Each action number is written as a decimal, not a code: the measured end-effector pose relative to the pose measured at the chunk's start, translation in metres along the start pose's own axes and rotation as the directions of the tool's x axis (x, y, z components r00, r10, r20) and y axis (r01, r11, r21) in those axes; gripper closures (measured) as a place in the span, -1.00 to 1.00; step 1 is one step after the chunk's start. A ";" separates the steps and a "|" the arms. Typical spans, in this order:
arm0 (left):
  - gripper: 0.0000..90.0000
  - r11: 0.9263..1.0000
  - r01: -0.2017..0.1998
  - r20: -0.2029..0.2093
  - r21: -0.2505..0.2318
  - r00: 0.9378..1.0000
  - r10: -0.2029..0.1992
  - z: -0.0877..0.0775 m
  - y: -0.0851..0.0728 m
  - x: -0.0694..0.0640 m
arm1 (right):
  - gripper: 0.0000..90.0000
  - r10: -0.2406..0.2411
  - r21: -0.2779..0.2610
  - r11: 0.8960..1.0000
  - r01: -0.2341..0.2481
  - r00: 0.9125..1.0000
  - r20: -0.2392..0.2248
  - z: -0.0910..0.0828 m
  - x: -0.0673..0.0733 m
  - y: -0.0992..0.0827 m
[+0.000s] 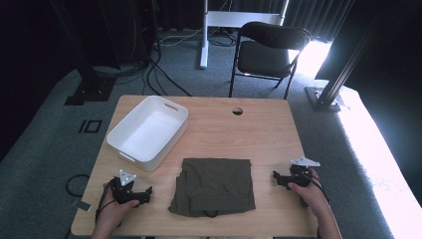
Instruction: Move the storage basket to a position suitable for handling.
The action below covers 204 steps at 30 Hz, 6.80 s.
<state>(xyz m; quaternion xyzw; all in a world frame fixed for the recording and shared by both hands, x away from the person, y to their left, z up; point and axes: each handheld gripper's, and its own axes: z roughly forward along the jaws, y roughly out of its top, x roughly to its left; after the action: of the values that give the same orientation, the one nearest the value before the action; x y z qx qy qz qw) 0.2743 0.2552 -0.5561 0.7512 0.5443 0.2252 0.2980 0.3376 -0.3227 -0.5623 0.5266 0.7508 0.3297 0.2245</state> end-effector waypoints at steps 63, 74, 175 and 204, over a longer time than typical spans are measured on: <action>-0.97 0.969 0.081 -0.029 -0.233 0.995 -0.091 -0.054 0.074 0.016 | -0.69 -0.314 -0.240 0.938 0.252 0.911 -0.268 0.101 0.176 0.237; -0.97 0.968 0.119 -0.019 -0.220 0.992 -0.127 -0.038 0.076 0.012 | -0.68 -0.279 -0.257 0.943 0.210 0.921 -0.272 0.144 0.216 0.263; 0.44 0.960 0.168 0.023 -0.225 0.986 -0.167 0.041 0.145 -0.048 | 0.83 -0.107 -0.065 0.993 0.103 0.992 -0.063 0.088 0.107 0.203; 0.43 0.974 0.052 0.097 -0.222 0.995 -0.030 0.083 0.181 -0.113 | 0.85 0.064 -0.098 0.993 -0.061 0.998 0.029 0.024 0.038 0.142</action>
<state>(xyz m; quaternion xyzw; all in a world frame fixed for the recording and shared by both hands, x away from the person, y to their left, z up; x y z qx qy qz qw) 0.4189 0.0894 -0.4924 0.7110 0.5162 0.2437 0.4107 0.4327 -0.2486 -0.4745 0.5435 0.7134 0.3640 0.2512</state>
